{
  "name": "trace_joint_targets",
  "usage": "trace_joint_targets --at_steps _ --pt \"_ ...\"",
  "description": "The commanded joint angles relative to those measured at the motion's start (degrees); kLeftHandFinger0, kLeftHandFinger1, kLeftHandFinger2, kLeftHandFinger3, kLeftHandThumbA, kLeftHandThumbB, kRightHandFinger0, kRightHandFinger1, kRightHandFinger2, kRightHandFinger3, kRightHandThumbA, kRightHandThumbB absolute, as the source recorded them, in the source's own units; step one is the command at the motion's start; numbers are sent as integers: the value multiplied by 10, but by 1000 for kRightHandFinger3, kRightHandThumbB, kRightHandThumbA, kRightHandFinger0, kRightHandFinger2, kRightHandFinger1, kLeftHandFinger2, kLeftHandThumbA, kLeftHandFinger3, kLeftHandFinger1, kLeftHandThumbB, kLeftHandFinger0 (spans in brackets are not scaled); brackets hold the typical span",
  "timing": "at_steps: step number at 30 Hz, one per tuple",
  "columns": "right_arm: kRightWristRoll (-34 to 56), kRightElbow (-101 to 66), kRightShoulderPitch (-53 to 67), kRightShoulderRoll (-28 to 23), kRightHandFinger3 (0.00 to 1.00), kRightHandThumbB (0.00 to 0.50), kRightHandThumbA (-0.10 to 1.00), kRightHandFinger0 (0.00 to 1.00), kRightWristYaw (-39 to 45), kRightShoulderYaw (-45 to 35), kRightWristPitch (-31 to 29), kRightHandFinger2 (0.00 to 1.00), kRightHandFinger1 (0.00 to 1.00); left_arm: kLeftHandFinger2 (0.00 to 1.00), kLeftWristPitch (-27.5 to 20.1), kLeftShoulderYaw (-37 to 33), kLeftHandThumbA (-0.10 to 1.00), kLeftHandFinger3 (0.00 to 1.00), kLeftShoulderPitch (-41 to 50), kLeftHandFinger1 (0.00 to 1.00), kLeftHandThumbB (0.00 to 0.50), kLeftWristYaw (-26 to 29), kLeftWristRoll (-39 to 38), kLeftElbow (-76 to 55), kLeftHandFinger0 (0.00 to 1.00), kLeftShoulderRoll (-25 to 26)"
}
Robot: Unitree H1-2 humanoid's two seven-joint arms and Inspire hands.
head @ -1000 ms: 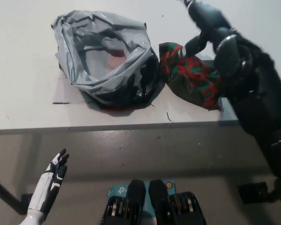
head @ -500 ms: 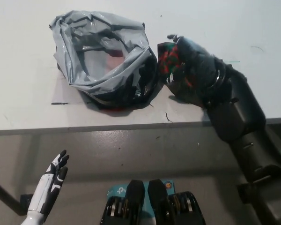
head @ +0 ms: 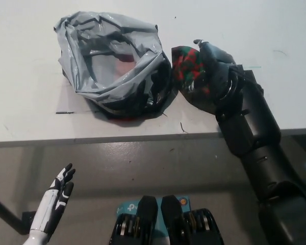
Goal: The robot uses its right hand to pick up a bag of coffee beans and puts it in the black plastic bag, then the robot grabs the top of the bag and lifts it.
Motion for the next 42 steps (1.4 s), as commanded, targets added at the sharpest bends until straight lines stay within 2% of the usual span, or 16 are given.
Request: trace_joint_targets --at_steps 1,10,16,23,25,30,35,42 --pt "-87 -20 -19 7 1000 500 1000 1000 -32 -17 5 1000 1000 1000 -23 1 1000 1000 7 1000 255 -4 2 -16 1000 9" --pt "-148 -78 -11 12 1000 500 1000 1000 -7 -35 5 1000 1000 1000 -28 1 1000 1000 6 1000 246 -2 5 -12 1000 10" --pt "-134 -83 4 22 1000 500 1000 1000 33 -52 5 1000 1000 1000 -22 -1 1000 1000 12 1000 237 -7 1 -20 1000 8" --pt "-54 -81 11 36 1000 500 1000 1000 70 -101 5 1000 1000 1000 -21 -3 1000 1000 7 1000 241 -5 10 -22 1000 9" --pt "5 -84 11 37 1000 500 1000 1000 99 -132 5 1000 1000 1000 -21 -2 1000 1000 6 1000 250 -8 6 -20 1000 10" --pt "76 -100 14 35 1000 500 1000 1000 131 -166 5 1000 1000 1000 -22 -3 1000 1000 7 1000 243 -10 9 -19 1000 12" --pt "79 -85 8 14 1000 489 1000 1000 119 -135 5 1000 1000 1000 -25 -1 1000 1000 4 1000 257 -9 8 -16 1000 11" --pt "66 1 1 -12 1000 500 1000 1000 75 -87 5 1000 1000 1000 -18 1 1000 1000 3 1000 257 -9 7 -18 1000 11"
